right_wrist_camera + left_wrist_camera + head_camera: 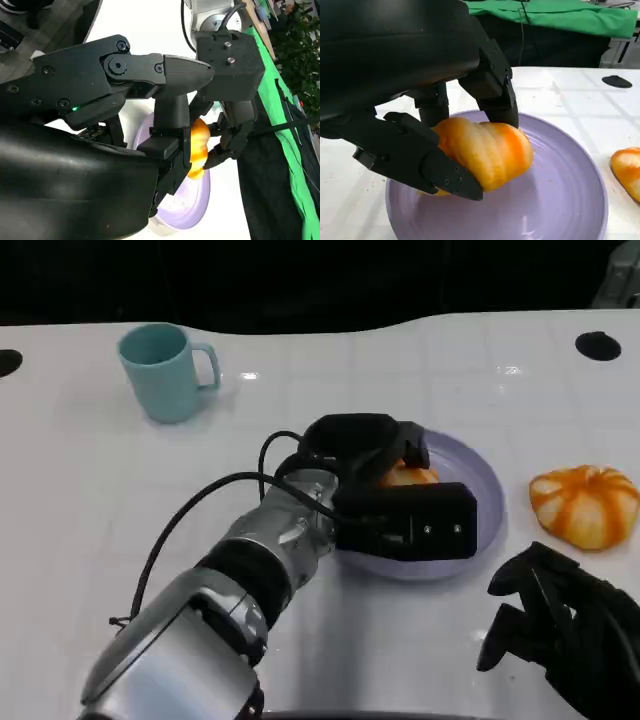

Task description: Grasp the bread from the table and place it into the plate.

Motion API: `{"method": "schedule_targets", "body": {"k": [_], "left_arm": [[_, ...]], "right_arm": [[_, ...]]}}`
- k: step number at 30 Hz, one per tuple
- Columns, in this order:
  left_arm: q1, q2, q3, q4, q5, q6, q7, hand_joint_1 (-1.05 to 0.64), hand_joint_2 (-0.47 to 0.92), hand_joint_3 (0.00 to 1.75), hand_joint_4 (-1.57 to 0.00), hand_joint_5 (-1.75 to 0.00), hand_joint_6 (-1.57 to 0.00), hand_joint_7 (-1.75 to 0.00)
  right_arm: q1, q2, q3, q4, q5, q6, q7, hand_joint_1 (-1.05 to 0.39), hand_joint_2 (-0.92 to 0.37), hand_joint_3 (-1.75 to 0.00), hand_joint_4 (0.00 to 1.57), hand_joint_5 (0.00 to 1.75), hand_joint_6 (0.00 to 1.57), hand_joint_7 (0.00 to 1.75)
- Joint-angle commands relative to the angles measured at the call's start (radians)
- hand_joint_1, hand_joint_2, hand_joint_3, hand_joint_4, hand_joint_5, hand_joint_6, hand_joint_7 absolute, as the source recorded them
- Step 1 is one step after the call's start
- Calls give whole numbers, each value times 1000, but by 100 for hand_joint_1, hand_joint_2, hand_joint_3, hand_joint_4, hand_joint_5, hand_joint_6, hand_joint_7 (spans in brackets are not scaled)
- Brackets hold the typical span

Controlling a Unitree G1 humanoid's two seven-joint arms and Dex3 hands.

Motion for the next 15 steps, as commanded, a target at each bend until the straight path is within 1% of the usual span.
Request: {"method": "schedule_targets", "body": {"k": [1, 3, 4, 5, 6, 7, 8, 9, 10, 11, 13, 15], "left_arm": [[-19, -3, 16, 15, -14, -25, 21, -23, 89, 2, -75, -175, -76, -98], [-20, -8, 32, 21, -31, -25, -4, -24, 88, 1, -69, -170, -84, -68], [-23, -10, 39, 23, -38, -23, -27, -28, 90, 2, -61, -155, -77, -43], [-26, -11, 43, 25, -42, -22, -42, -31, 92, 11, -43, -119, -68, -19], [-32, -11, 34, 27, -34, -13, -61, -31, 92, 12, -41, -115, -67, -16], [-38, -11, 23, 29, -23, -3, -69, -37, 92, 19, -30, -84, -55, -9], [-41, -11, 16, 29, -16, 5, -74, -43, 92, 20, -25, -57, -44, -4], [-43, -12, 12, 29, -12, 11, -77, -45, 92, 20, -23, -47, -40, -2], [-51, -14, 1, 31, -2, 26, -87, -47, 92, 20, -23, -42, -38, -1], [-58, -16, -9, 32, 7, 39, -99, -53, 92, 20, -12, -34, -27, 0], [-68, -18, -21, 33, 18, 57, -118, -59, 92, 20, -3, -29, -19, 0], [-75, -14, -30, 31, 21, 56, -150, -65, 92, 26, -1, -20, -14, -1]], "right_arm": [[8, -4, -7, -2, 3, -12, 0, -45, -92, -44, 62, 175, 48, 162], [9, -3, -7, -2, 6, -12, 0, -45, -92, -44, 63, 175, 49, 162], [10, -2, -8, -2, 8, -14, 2, -44, -92, -45, 62, 175, 48, 162], [11, -2, -9, -2, 9, -15, 3, -44, -92, -45, 62, 175, 48, 162], [11, -3, -9, 0, 8, -18, 6, -44, -92, -45, 62, 175, 48, 162], [10, -5, -9, 3, 7, -21, 9, -44, -92, -45, 62, 175, 48, 162], [10, -6, -9, 5, 6, -23, 11, -44, -92, -45, 62, 175, 48, 162], [10, -7, -10, 6, 5, -25, 13, -44, -92, -45, 62, 175, 48, 162], [9, -8, -9, 7, 2, -25, 12, -44, -92, -45, 62, 175, 48, 162], [8, -8, -9, 8, 0, -26, 12, -44, -92, -45, 62, 175, 48, 162], [7, -9, -7, 8, -5, -27, 10, -44, -92, -45, 62, 175, 49, 162], [6, -7, -8, 8, -2, -26, 10, -44, -92, -44, 63, 175, 49, 162]]}}
